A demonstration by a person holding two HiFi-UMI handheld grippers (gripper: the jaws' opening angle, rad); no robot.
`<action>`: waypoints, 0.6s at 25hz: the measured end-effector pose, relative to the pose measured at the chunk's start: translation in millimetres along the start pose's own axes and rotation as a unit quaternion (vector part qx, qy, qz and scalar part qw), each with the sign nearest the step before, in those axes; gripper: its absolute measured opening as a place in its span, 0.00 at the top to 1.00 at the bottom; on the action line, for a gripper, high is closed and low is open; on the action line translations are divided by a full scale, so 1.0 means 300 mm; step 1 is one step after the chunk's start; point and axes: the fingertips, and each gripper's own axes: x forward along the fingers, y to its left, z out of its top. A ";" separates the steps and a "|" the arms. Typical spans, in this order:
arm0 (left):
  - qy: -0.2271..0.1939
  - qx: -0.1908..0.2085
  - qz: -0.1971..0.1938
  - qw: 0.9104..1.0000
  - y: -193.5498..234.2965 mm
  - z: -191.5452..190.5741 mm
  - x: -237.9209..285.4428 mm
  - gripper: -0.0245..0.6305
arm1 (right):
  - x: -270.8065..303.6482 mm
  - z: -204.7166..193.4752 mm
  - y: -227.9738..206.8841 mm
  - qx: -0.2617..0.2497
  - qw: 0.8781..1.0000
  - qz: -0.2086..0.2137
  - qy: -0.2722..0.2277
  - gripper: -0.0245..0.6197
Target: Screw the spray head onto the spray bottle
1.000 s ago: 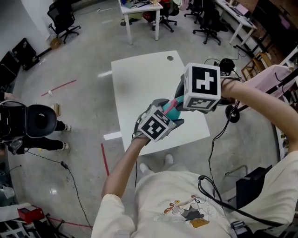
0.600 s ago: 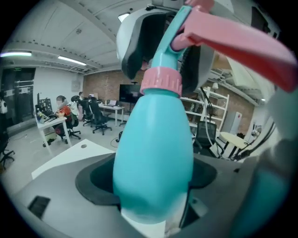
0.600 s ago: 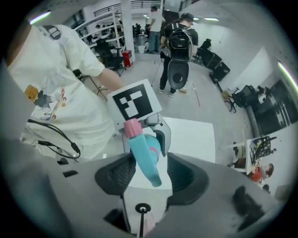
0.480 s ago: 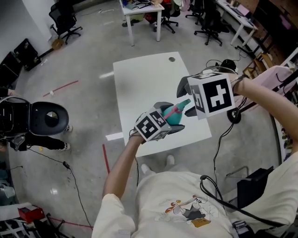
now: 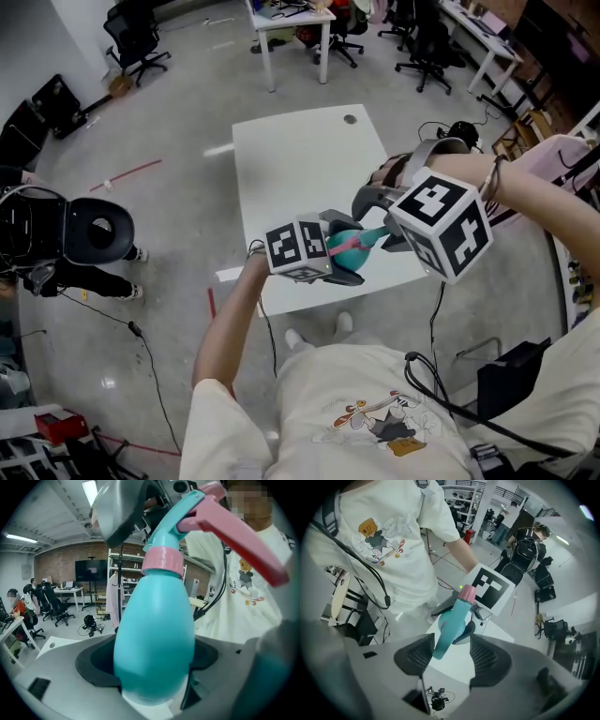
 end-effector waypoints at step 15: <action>-0.018 -0.008 -0.031 0.999 -0.071 0.032 0.026 0.32 | 0.015 0.082 0.060 -0.013 0.999 0.028 -0.026 0.75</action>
